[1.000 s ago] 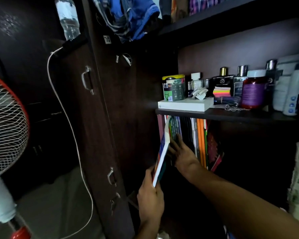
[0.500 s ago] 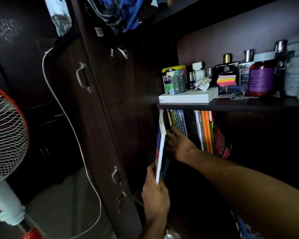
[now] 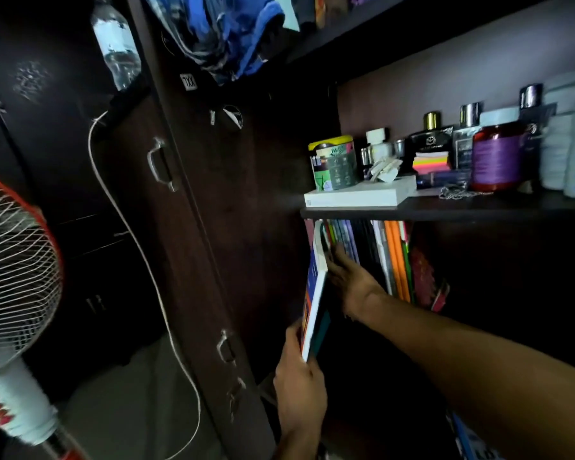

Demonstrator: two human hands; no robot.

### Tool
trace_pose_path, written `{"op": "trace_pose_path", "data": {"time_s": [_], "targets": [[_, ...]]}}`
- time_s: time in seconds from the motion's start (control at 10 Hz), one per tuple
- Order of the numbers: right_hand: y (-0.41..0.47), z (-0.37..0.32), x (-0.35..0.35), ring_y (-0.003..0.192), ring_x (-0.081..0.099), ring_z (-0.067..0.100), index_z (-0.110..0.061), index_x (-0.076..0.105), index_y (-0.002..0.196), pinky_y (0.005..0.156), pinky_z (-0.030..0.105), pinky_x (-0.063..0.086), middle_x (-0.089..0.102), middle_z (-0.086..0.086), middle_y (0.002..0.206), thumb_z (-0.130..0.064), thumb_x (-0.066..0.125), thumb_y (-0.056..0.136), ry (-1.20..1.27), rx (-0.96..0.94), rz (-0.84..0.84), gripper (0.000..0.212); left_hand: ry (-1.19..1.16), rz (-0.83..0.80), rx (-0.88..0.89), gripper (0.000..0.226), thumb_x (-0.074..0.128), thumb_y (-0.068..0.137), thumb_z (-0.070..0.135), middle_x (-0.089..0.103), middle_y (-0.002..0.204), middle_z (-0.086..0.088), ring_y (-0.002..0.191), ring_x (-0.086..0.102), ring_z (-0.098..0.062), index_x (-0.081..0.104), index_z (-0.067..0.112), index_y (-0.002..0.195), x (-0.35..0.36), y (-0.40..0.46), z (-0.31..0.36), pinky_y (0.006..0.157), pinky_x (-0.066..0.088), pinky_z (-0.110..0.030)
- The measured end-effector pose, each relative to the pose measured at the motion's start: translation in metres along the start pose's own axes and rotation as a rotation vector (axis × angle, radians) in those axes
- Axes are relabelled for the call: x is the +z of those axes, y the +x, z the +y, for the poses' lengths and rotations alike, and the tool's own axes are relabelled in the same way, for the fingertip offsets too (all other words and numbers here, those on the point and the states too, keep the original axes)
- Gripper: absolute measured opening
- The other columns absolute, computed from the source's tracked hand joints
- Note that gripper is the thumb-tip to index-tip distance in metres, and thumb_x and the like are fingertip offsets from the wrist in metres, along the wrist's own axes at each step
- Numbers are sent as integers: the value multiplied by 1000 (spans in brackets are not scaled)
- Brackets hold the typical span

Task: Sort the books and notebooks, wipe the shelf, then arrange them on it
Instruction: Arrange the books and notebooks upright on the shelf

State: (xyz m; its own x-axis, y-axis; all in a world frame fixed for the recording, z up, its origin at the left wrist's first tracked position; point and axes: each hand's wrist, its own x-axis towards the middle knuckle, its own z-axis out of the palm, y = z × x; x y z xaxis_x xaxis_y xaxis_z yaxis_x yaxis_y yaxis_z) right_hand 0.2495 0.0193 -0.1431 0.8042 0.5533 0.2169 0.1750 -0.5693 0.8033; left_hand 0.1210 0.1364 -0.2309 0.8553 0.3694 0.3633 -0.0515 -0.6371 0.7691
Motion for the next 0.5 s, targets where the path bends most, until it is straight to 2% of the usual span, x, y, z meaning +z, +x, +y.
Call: {"op": "trace_pose_path", "data": {"time_s": [0.1,0.2,0.3,0.4,0.5], "targets": [[6,-7,-4,154,-1,42,-10,10,161,118,68,0,8,13,169,-40,27,108,-327,-144,6,63,-8,12,0,67,47,95,4,66,114,15,99,64,-10,40,53,141,-2,-2,0,88,55,-34],[12,-5,-5,153,4,42,-11,16,160,120,66,5,13,13,168,-37,31,108,-405,-179,-22,60,-27,-2,-22,64,47,97,9,68,111,12,95,67,-15,40,56,139,-1,1,-6,85,56,-41],[24,-6,-3,150,16,43,-14,25,159,119,63,15,24,11,165,-37,30,108,-374,-134,51,56,-28,-9,-34,70,47,90,3,68,110,11,94,67,-15,39,57,135,-1,2,-5,85,56,-40],[40,-15,12,149,20,42,-17,28,159,119,59,17,28,7,163,-37,30,108,-348,-180,83,55,-33,0,-23,65,49,93,7,67,114,11,97,67,-13,39,55,136,-1,4,-8,87,57,-38],[49,-13,10,153,6,44,-12,17,161,118,62,-17,16,14,167,-55,28,105,-582,336,251,72,-19,-9,-12,62,50,96,11,66,116,12,100,66,-14,38,54,139,0,6,-10,88,55,-37]]}}
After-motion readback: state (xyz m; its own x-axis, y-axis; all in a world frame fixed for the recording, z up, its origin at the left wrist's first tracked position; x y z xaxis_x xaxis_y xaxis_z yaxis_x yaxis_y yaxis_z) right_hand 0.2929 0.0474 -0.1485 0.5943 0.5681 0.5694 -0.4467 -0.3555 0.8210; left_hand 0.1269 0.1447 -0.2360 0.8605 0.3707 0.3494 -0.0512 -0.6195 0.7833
